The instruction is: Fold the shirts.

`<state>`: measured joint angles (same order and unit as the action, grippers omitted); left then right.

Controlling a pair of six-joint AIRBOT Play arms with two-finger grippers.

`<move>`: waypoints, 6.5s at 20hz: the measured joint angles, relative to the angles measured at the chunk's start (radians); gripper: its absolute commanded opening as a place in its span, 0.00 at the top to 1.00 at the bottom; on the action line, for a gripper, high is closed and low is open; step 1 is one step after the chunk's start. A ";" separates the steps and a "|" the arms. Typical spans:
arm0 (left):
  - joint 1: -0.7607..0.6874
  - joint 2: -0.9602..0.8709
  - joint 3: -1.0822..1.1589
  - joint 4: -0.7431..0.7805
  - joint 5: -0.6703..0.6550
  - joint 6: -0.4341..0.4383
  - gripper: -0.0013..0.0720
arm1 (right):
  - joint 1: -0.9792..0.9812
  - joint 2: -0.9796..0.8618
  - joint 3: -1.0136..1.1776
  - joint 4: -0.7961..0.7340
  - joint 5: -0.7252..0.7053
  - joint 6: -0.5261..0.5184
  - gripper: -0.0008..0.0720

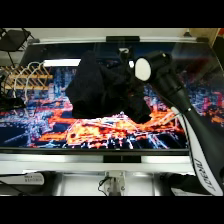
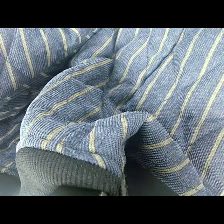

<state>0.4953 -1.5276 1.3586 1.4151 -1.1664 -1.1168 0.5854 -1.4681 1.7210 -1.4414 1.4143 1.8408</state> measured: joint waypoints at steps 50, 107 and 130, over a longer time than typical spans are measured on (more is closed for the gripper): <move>-0.303 0.383 0.094 -0.249 -0.163 0.069 0.91 | 0.005 0.084 0.003 -0.309 0.085 0.088 0.85; -1.286 0.596 -0.458 0.248 -0.062 -0.224 0.92 | -0.119 0.170 0.014 0.042 0.147 -0.144 0.85; -1.274 0.303 -0.268 -0.087 0.376 0.155 0.92 | -0.010 0.171 0.140 -0.006 0.119 -0.204 0.41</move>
<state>-0.7784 -1.2251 1.0908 1.3277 -0.7906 -0.9619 0.5758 -1.2968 1.8614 -1.4479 1.5337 1.6363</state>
